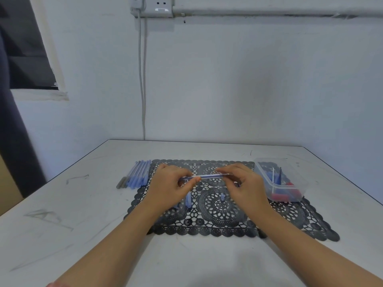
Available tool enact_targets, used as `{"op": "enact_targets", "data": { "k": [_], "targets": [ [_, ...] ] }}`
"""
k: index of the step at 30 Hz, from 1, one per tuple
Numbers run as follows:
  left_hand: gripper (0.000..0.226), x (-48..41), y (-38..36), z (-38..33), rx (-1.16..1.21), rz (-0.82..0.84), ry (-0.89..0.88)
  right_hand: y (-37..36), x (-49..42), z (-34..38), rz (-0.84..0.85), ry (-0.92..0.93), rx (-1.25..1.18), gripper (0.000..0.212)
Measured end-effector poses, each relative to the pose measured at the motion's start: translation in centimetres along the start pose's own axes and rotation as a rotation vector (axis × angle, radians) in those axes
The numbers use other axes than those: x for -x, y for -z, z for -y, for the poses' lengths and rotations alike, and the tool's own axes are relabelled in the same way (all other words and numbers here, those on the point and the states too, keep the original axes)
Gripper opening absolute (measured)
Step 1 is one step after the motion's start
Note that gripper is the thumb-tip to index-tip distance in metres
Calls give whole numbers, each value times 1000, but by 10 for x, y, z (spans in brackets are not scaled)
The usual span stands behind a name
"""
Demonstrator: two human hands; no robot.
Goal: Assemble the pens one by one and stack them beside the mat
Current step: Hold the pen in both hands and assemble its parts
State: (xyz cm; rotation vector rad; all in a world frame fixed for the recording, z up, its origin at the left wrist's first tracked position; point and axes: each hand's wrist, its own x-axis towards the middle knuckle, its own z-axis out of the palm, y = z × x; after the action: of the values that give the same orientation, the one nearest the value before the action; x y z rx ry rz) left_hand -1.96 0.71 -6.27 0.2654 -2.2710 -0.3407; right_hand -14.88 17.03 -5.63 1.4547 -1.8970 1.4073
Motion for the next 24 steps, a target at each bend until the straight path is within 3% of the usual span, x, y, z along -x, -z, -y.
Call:
{"op": "enact_targets", "data": {
  "k": [7,10,14,24],
  "targets": [
    [41,-2,0,6,-11,-22,21,3,-1,-1,63,-252,27,26],
    [41,-2,-1,7,-11,-21,18,3,-1,-4,191,-311,70,21],
    [43,-2,-1,8,-10,-22,24,0,1,-10,462,-308,210,22],
    [48,-3,-2,10,-6,-25,46,3,-3,-9,576,-319,310,22]
  ]
}}
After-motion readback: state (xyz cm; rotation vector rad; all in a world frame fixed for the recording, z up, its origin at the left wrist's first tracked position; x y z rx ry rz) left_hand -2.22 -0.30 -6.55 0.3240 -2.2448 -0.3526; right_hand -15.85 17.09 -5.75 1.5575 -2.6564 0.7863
